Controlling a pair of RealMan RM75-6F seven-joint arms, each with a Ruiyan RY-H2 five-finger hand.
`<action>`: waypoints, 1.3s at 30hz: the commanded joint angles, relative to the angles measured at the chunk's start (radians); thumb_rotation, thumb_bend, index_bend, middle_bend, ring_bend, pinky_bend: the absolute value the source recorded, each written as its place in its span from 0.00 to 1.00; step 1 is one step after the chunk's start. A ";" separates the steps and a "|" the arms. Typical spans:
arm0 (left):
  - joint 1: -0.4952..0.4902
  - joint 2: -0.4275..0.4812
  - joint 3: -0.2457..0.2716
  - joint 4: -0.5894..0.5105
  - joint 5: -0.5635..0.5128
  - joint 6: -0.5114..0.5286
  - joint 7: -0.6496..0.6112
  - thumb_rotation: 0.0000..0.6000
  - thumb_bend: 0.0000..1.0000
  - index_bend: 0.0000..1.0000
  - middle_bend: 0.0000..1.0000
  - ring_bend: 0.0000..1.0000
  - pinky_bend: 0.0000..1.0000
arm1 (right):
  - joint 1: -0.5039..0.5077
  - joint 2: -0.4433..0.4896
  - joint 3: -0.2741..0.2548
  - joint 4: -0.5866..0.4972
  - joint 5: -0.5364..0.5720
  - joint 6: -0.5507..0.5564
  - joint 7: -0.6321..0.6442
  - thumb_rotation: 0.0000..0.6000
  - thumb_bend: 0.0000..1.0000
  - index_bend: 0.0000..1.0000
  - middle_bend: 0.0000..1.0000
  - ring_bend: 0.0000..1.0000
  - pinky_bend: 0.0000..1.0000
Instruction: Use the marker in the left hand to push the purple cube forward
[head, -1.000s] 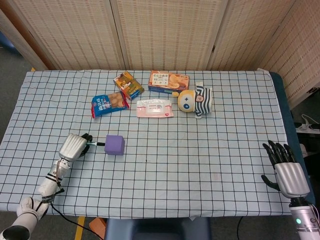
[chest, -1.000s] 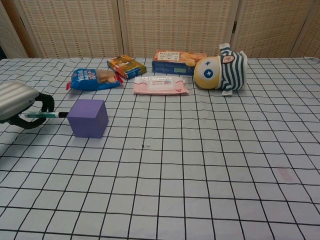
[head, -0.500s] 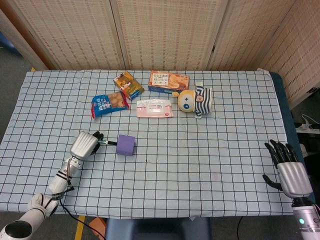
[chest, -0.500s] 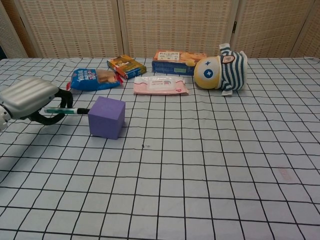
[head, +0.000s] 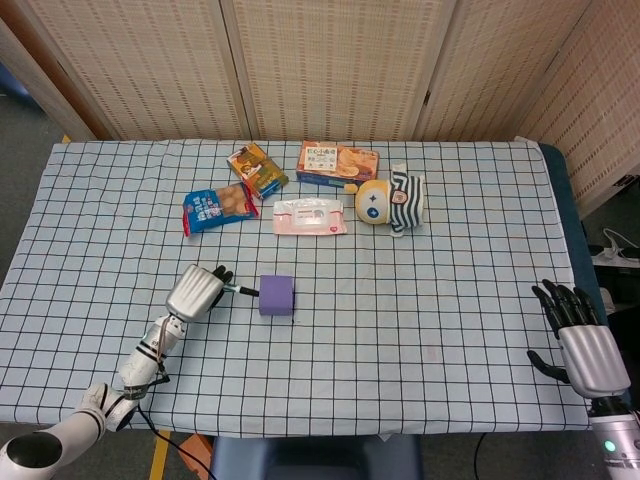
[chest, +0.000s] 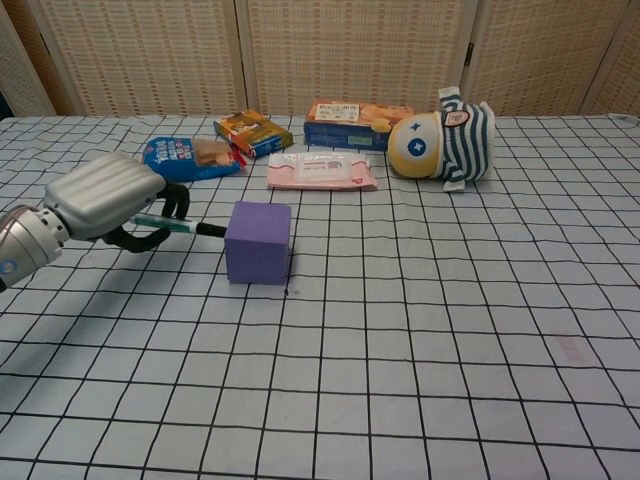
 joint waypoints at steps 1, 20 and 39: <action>-0.017 0.009 -0.008 -0.040 -0.004 -0.015 0.040 1.00 0.66 0.82 0.83 0.84 1.00 | -0.002 0.005 -0.001 -0.001 -0.004 0.004 0.007 1.00 0.12 0.00 0.00 0.00 0.00; -0.070 0.000 -0.039 -0.171 -0.029 -0.081 0.226 1.00 0.66 0.82 0.84 0.84 1.00 | -0.013 0.036 0.000 -0.002 -0.014 0.024 0.075 1.00 0.12 0.00 0.00 0.00 0.00; -0.137 -0.068 -0.066 -0.207 -0.028 -0.112 0.360 1.00 0.66 0.82 0.84 0.84 1.00 | -0.030 0.066 -0.005 -0.002 -0.032 0.051 0.134 1.00 0.12 0.00 0.00 0.00 0.00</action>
